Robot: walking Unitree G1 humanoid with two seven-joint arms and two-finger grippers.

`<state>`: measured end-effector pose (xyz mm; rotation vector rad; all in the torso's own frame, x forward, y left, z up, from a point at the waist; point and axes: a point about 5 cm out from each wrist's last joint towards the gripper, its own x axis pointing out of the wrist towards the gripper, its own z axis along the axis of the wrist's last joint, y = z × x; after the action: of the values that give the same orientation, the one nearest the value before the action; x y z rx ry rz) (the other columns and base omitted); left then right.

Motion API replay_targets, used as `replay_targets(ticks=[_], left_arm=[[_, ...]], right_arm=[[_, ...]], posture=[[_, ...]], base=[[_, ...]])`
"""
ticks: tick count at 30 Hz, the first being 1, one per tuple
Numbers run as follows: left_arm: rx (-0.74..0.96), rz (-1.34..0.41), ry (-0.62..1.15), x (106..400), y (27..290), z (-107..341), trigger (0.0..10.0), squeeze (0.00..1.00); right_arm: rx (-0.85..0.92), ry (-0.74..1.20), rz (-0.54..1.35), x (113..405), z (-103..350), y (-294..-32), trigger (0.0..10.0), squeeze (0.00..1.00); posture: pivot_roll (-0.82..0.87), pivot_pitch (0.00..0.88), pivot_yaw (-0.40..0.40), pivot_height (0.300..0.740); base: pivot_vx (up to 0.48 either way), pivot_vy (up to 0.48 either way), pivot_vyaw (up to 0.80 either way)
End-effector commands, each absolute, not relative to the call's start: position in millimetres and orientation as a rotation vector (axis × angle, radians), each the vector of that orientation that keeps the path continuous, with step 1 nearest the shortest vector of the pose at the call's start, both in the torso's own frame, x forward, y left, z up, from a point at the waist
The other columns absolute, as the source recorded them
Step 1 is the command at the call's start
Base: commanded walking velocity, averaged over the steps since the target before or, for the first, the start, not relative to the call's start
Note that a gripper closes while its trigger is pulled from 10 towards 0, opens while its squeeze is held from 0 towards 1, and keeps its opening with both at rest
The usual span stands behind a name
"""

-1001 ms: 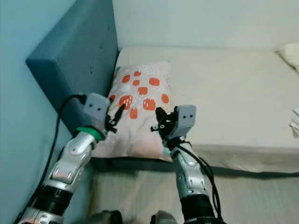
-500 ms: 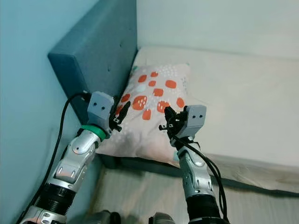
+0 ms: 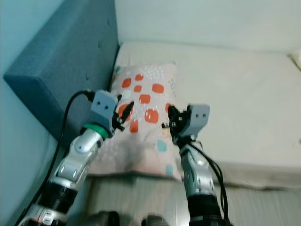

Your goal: Clean up the room

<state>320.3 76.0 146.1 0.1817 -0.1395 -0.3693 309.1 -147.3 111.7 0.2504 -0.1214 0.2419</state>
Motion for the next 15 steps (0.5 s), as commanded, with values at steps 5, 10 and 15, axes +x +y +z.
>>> replay_targets(ticks=[5, 10, 15], left_arm=[[0.178, -0.371, -0.129, 320.1, 74.6, 143.1, 10.0, 0.00], [0.178, -0.370, -0.130, 320.9, 74.3, 143.3, 10.0, 0.00], [0.172, -0.373, -0.128, 321.0, 74.1, 143.3, 10.0, 0.00]], right_arm=[[0.253, -0.100, 0.219, 307.8, 106.4, -151.4, 10.0, 0.00], [0.253, -0.101, 0.215, 308.5, 106.6, -151.7, 10.0, 0.00], [0.246, -0.096, 0.211, 308.8, 105.8, -152.1, 10.0, 0.00]], posture=[[-0.06, 0.000, 0.060, 0.740], [-0.06, 0.000, 0.060, 0.740], [-0.06, 0.000, 0.060, 0.740]], base=[[0.386, 0.000, 0.00], [0.385, 0.000, 0.00], [0.371, 0.000, 0.00]])
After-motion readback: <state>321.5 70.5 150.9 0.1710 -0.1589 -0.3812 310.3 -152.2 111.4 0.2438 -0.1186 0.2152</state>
